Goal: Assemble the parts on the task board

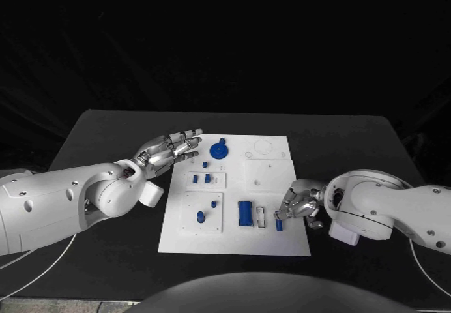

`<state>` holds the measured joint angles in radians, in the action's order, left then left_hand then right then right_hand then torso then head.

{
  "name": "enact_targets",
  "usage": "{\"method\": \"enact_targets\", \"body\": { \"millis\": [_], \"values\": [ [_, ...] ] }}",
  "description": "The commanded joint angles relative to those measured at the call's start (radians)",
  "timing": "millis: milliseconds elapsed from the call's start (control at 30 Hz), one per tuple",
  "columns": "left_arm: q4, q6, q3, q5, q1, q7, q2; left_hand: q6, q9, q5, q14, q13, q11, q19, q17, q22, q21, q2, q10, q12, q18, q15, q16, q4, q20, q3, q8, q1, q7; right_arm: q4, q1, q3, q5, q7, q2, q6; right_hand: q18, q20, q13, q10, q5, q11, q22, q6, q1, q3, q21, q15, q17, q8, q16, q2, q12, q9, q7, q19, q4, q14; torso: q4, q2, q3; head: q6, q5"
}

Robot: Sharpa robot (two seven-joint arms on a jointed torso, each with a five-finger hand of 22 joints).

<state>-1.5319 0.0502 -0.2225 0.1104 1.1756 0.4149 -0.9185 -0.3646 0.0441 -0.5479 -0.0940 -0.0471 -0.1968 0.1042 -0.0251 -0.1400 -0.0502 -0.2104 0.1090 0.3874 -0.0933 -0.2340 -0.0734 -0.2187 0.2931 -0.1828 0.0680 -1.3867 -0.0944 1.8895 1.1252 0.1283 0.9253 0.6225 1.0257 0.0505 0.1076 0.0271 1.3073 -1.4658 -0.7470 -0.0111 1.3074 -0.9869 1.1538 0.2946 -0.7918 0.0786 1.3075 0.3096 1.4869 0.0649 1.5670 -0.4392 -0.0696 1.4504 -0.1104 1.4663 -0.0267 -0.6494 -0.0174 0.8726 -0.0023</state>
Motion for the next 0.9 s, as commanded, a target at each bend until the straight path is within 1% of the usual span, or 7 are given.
{"method": "enact_targets", "body": {
  "millis": [33,167,400,433,633,733,900],
  "values": [
    [-0.001,-0.010,0.000,0.006,0.000,0.007,0.003,-0.002,0.001,-0.004,-0.009,-0.002,-0.001,0.006,-0.001,0.000,-0.005,0.002,0.004,0.003,0.008,-0.001,-0.006,0.006,0.001,0.001,0.004,-0.012,0.000,-0.005,0.001,0.000,-0.080,-0.005,-0.010,0.003,0.014,0.000,0.264,-0.105,0.006,0.001,0.102,0.009,-0.010,0.099,-0.004,-0.001,0.096,0.002,0.005,-0.001,0.004,0.000,0.000,0.006,0.092,0.075,0.0001,0.001,0.0000,0.000,0.000],
    [0.000,-0.012,0.001,0.006,0.000,0.006,0.005,-0.002,0.001,-0.004,-0.009,-0.002,-0.001,0.006,-0.001,0.000,-0.005,0.002,0.004,0.003,0.008,-0.001,-0.006,0.006,0.001,0.001,0.004,-0.012,0.000,-0.013,0.002,0.000,-0.069,-0.002,-0.026,0.007,0.014,0.001,0.264,-0.105,0.030,0.003,0.101,0.017,-0.031,0.098,0.002,-0.002,0.090,0.003,0.002,0.001,0.004,-0.006,-0.001,0.004,0.092,0.074,0.0000,0.001,-0.0005,0.000,-0.001],
    [0.002,-0.016,0.001,0.006,0.000,0.003,0.009,-0.001,0.001,-0.005,-0.009,-0.001,-0.004,0.006,-0.001,0.001,-0.005,0.001,0.005,0.002,0.008,-0.001,-0.006,0.007,0.001,0.002,0.004,-0.012,0.000,-0.041,0.002,0.000,-0.064,-0.001,-0.052,0.017,0.014,0.002,0.264,-0.105,0.040,0.002,0.101,0.015,-0.040,0.099,0.001,-0.002,0.089,0.006,0.002,0.000,0.004,-0.011,0.000,0.003,0.093,0.073,0.0004,0.001,-0.0009,0.000,-0.002],
    [0.002,-0.016,0.001,0.006,0.000,0.003,0.009,-0.001,0.001,-0.005,-0.009,-0.001,-0.004,0.006,-0.001,0.001,-0.005,0.001,0.005,0.002,0.008,-0.001,-0.006,0.007,0.001,0.002,0.004,-0.012,0.000,-0.046,0.001,0.000,-0.065,-0.001,-0.057,0.018,0.014,0.002,0.264,-0.105,0.046,0.002,0.101,0.016,-0.043,0.099,0.001,-0.002,0.089,0.007,0.002,-0.001,0.004,-0.012,0.001,0.003,0.094,0.073,0.0000,0.000,0.0000,0.000,-0.001],
    [0.000,-0.015,0.001,0.006,0.000,0.001,0.006,-0.001,0.001,-0.005,-0.009,-0.001,-0.004,0.006,-0.001,0.001,-0.005,0.001,0.005,0.002,0.008,-0.001,-0.006,0.007,0.001,0.002,0.004,-0.012,0.000,-0.072,-0.002,0.000,-0.067,-0.004,-0.081,0.023,0.014,0.002,0.264,-0.105,0.073,0.001,0.101,0.019,-0.052,0.102,0.000,-0.001,0.087,0.010,0.001,-0.007,0.004,-0.019,0.002,0.002,0.098,0.073,0.0008,0.000,0.0009,0.000,0.008],
    [0.000,-0.014,0.001,0.006,0.000,-0.002,0.004,-0.001,0.001,-0.005,-0.009,-0.001,-0.004,0.006,-0.001,0.001,-0.005,0.001,0.005,0.002,0.008,-0.001,-0.006,0.007,0.001,0.002,0.004,-0.012,0.000,-0.081,-0.003,0.000,-0.067,-0.009,-0.090,0.029,0.014,0.002,0.264,-0.105,0.083,0.001,0.101,0.020,-0.057,0.101,0.000,-0.002,0.087,0.011,0.001,-0.008,0.004,-0.021,0.002,0.002,0.098,0.073,0.0010,0.000,0.0006,0.000,0.011],
    [0.000,-0.016,0.001,0.006,0.000,-0.006,0.005,-0.001,0.001,-0.005,-0.010,-0.001,-0.005,0.006,-0.001,0.001,-0.005,0.001,0.005,0.002,0.008,-0.002,-0.007,0.007,0.001,0.002,0.003,-0.012,0.001,-0.085,-0.004,0.000,-0.068,-0.014,-0.101,0.032,0.014,0.002,0.264,-0.105,0.098,0.000,0.101,0.019,-0.066,0.100,-0.001,-0.001,0.089,0.015,0.003,-0.012,0.004,-0.027,0.003,0.002,0.097,0.073,0.0019,-0.001,0.0006,0.000,0.011]
  ]
}}
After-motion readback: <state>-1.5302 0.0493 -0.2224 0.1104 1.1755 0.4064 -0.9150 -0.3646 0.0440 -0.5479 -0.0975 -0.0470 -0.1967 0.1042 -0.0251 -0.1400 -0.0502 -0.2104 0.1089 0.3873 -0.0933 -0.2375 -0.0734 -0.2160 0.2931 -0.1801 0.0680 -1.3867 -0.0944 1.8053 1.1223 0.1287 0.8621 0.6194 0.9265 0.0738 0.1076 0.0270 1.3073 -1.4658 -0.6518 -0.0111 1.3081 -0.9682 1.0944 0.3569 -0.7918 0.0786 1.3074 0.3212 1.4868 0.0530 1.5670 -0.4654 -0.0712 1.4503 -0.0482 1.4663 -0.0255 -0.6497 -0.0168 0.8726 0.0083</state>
